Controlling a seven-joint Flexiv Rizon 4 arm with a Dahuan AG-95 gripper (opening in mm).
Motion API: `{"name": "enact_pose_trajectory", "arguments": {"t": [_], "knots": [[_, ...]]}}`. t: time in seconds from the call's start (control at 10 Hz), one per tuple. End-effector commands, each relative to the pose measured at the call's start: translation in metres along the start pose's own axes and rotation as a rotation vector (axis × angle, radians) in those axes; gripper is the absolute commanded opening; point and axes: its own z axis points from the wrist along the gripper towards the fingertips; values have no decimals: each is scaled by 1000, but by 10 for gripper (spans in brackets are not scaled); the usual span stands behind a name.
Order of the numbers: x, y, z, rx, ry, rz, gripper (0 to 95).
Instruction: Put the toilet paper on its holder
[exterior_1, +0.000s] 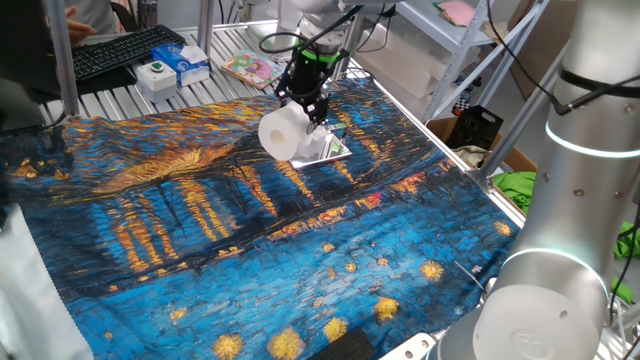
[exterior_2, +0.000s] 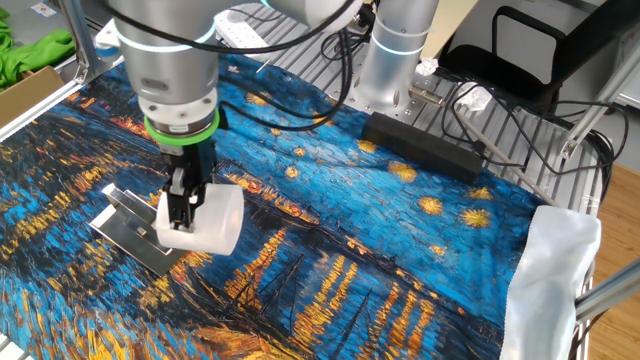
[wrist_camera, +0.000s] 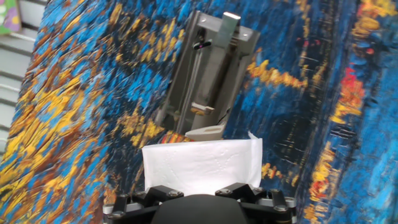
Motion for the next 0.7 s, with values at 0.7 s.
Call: {"name": "enact_pose_trajectory", "arguments": {"t": [0.7], "knots": [[-2, 3, 15, -41, -69, 108, 0]]}}
